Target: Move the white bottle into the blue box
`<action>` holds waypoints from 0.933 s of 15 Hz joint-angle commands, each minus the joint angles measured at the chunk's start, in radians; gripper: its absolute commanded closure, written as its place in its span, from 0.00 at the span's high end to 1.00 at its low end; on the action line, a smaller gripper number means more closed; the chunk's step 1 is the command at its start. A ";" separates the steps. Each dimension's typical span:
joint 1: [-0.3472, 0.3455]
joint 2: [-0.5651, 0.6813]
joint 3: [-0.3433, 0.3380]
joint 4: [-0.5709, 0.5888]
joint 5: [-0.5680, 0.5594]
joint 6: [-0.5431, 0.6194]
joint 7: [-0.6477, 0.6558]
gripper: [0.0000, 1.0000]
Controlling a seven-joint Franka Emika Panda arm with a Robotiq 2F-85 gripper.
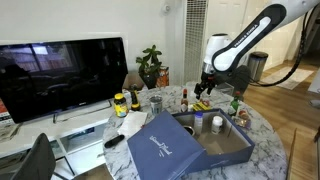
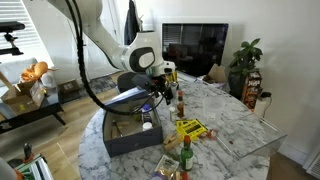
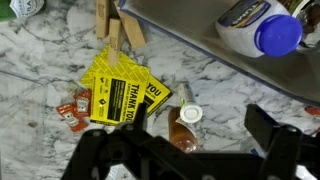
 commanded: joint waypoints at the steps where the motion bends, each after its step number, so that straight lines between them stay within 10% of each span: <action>1: 0.018 -0.003 -0.019 0.002 0.011 -0.003 -0.009 1.00; 14: 0.031 0.021 -0.015 0.009 0.018 0.013 -0.014 1.00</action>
